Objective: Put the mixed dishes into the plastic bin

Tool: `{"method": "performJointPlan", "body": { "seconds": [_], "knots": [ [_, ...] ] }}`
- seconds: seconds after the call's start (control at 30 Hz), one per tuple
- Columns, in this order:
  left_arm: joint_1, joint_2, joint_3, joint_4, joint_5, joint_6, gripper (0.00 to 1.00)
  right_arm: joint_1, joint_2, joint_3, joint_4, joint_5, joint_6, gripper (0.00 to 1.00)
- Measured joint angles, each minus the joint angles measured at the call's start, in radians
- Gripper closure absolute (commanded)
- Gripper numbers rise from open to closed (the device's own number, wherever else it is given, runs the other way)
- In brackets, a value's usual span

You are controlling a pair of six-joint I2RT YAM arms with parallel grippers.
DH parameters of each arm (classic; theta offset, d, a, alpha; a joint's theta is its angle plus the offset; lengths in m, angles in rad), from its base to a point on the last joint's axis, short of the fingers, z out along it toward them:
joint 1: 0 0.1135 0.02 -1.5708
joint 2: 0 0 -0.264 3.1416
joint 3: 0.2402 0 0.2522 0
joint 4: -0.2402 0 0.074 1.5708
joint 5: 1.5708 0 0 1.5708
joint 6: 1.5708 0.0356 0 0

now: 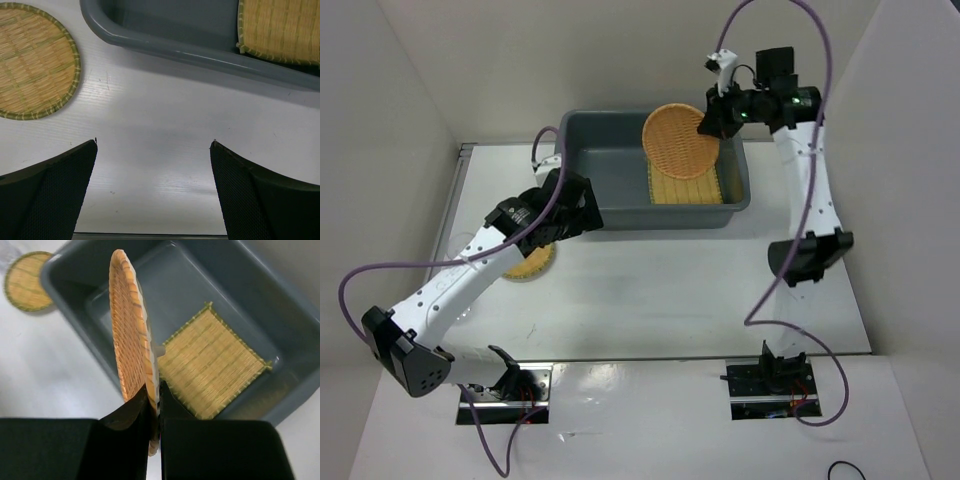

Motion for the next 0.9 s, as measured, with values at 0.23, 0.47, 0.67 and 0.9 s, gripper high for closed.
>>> {"method": "performJointPlan", "body": {
  "seconds": [0.23,0.47,0.67,0.9],
  "knots": [
    [0.002,-0.071,-0.001,-0.05,-0.032,-0.022,0.0,-0.008,0.429,0.304,0.0,0.102,0.023,1.0],
    [0.008,-0.222,-0.053,-0.108,-0.047,-0.114,0.0,-0.018,0.635,0.374,-0.045,0.125,0.024,1.0],
    [0.008,-0.22,-0.078,-0.134,-0.047,-0.165,0.0,-0.022,0.712,0.436,-0.043,0.113,0.04,1.0],
    [0.008,-0.209,-0.077,-0.161,-0.045,-0.184,0.0,-0.04,0.801,0.554,-0.033,0.129,0.087,0.77]
  ]
}}
